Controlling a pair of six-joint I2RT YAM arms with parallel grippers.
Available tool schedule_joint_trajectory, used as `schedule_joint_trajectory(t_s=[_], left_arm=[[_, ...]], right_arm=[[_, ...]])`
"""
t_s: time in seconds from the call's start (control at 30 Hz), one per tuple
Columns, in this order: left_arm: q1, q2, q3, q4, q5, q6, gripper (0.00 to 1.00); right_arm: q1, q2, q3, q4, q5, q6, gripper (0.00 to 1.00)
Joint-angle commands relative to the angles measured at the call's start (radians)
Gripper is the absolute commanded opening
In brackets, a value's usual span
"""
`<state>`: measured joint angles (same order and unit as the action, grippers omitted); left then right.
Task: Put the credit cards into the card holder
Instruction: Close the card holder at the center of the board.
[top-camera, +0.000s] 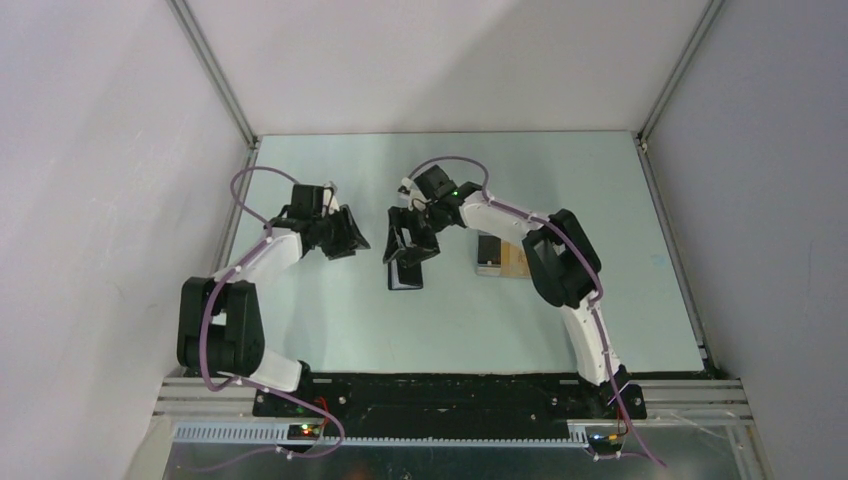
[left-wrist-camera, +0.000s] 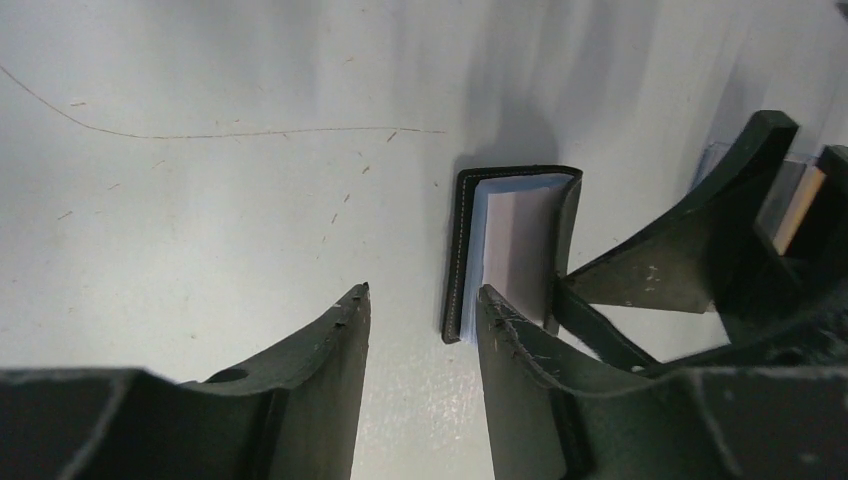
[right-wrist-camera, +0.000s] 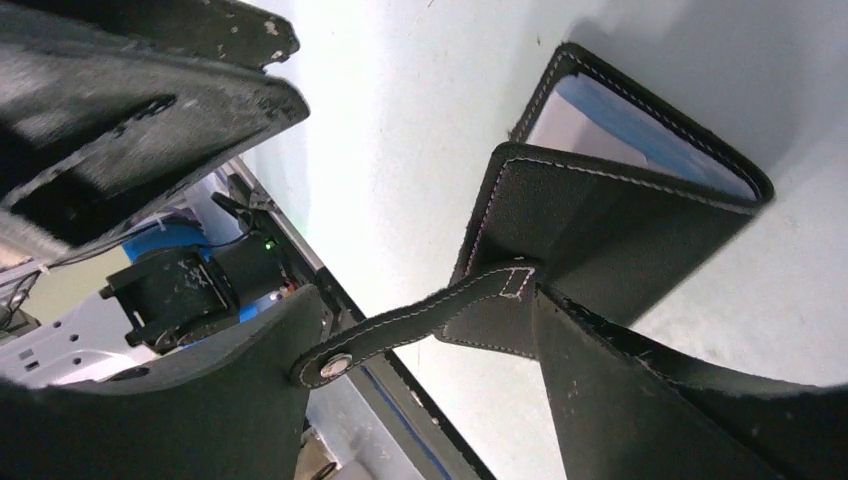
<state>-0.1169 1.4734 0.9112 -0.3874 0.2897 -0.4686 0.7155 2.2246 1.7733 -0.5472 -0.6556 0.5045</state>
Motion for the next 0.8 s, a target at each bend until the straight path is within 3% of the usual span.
schedule_joint_trajectory(t_s=[0.0, 0.2, 0.4, 0.77], left_arm=[[0.009, 0.009, 0.009, -0.003, 0.063, 0.022, 0.48], [0.007, 0.024, 0.009, -0.003, 0.083, 0.023, 0.48], [0.007, 0.039, 0.015, -0.002, 0.105, 0.018, 0.48], [-0.06, 0.201, 0.08, 0.028, 0.129, -0.028, 0.44]], right_arm=[[-0.035, -0.158, -0.053, 0.053, 0.009, -0.006, 0.84], [-0.111, -0.263, -0.183, 0.096, -0.005, 0.01, 0.88], [-0.154, -0.214, -0.206, 0.022, 0.013, -0.007, 0.87], [-0.115, -0.001, -0.117, -0.034, -0.02, 0.039, 0.69]])
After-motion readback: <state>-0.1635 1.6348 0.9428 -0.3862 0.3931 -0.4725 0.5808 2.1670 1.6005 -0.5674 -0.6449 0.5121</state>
